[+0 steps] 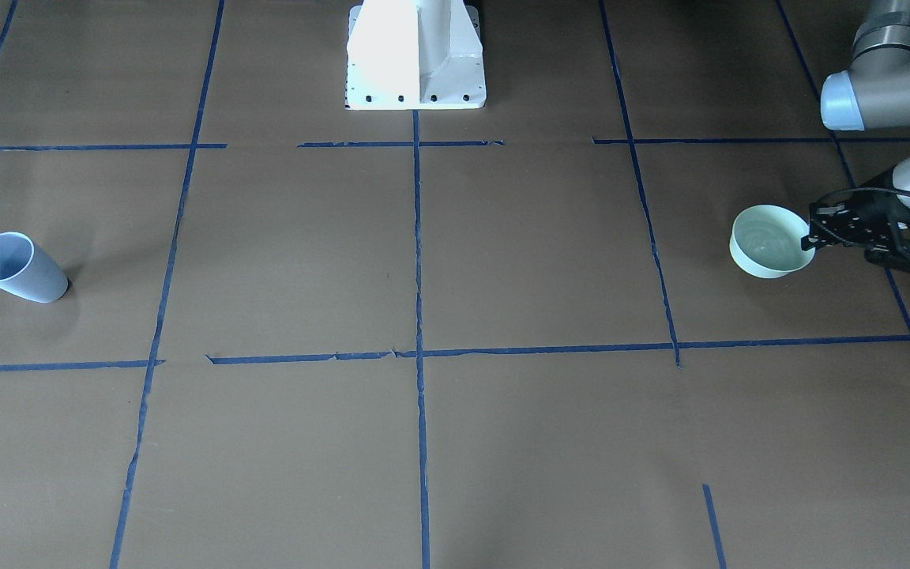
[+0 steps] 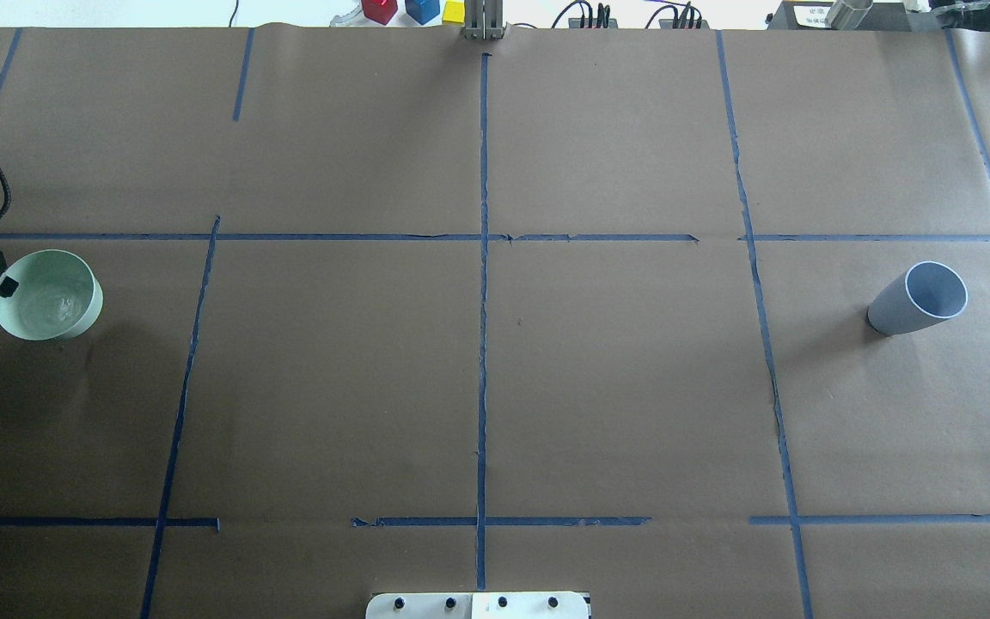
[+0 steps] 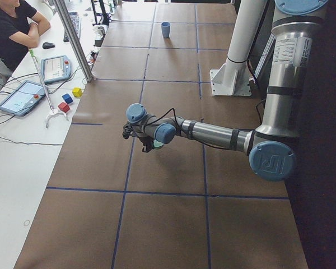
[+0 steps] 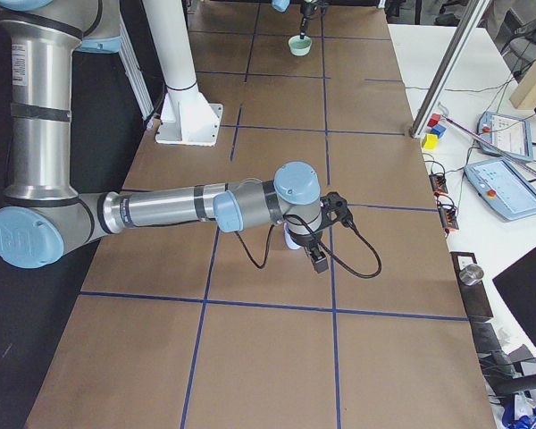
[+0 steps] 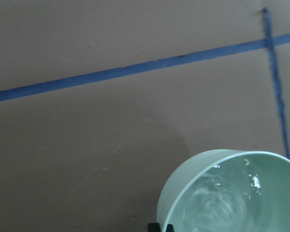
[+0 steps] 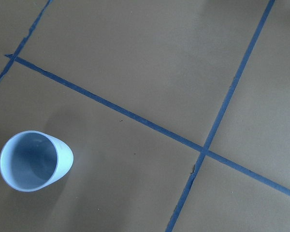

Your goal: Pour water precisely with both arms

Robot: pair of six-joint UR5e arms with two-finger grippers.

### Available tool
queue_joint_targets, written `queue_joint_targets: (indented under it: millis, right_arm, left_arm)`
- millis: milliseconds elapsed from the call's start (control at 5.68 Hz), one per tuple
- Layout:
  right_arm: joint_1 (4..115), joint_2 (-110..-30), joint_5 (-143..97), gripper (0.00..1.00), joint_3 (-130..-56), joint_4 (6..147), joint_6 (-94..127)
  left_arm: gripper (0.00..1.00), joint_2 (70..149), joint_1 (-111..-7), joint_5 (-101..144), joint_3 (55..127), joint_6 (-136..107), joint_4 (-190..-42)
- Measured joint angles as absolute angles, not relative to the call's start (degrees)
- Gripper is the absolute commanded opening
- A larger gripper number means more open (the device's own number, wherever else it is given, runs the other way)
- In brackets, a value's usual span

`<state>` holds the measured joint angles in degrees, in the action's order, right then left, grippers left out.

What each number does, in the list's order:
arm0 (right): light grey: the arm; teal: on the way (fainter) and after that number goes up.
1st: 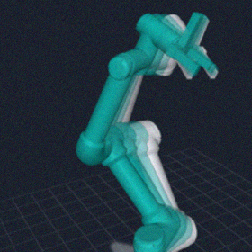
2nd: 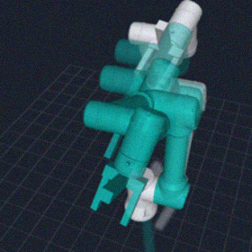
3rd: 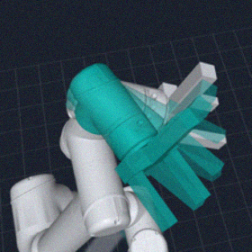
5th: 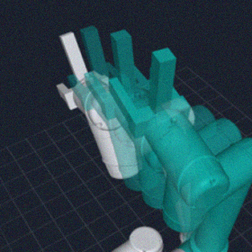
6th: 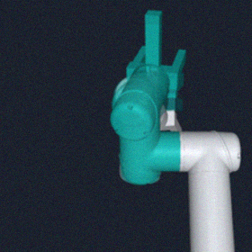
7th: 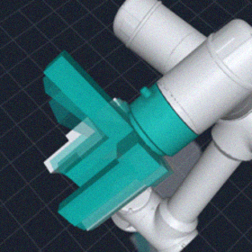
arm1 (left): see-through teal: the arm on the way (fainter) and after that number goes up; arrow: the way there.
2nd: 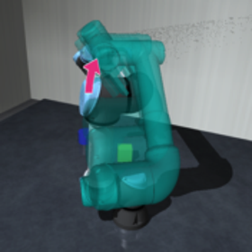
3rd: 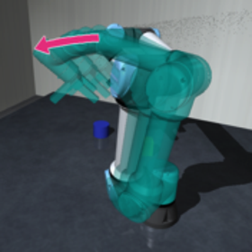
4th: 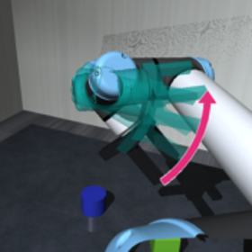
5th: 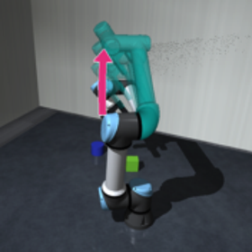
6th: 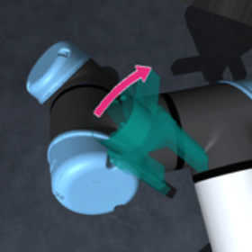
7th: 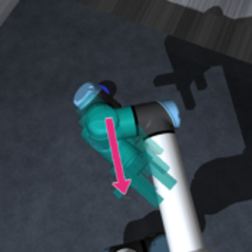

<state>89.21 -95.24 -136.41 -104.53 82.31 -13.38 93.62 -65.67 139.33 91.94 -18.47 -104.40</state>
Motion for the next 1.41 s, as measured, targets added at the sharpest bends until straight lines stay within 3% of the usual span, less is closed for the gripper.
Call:
queue_joint_targets:
  millis: [352,528,704,880,1056,1231,1407]
  right_arm:
    - [89.21,-95.35,-136.41,1.00,-104.66,82.31,-13.36]
    - [89.21,-95.34,-136.41,1.00,-104.67,82.34,-13.36]
    - [89.21,-95.30,-136.41,1.00,-104.68,82.35,-13.27]
    - [89.21,-95.25,-136.41,1.00,-104.68,82.35,-13.12]
    - [89.21,-95.14,-136.41,1.00,-104.68,82.35,-12.99]
    - [89.21,-94.94,-136.40,1.00,-104.68,82.58,-12.88]
    - [89.21,-94.66,-136.41,1.00,-104.68,82.93,-12.82]
  left_arm:
    - [0.01,94.10,-65.68,139.64,88.07,-17.74,-105.04]
    - [0.12,94.33,-65.54,139.65,86.27,-17.69,-106.22]
    - [0.41,94.37,-65.51,139.66,84.70,-17.73,-108.02]
    - [0.61,94.43,-65.48,139.66,83.49,-17.75,-109.17]
    - [0.87,94.44,-65.44,139.66,82.73,-17.78,-109.55]
    - [0.99,94.47,-65.42,139.66,82.39,-17.85,-109.65]
    - [1.00,94.57,-65.45,140.34,82.64,-17.90,-109.68]
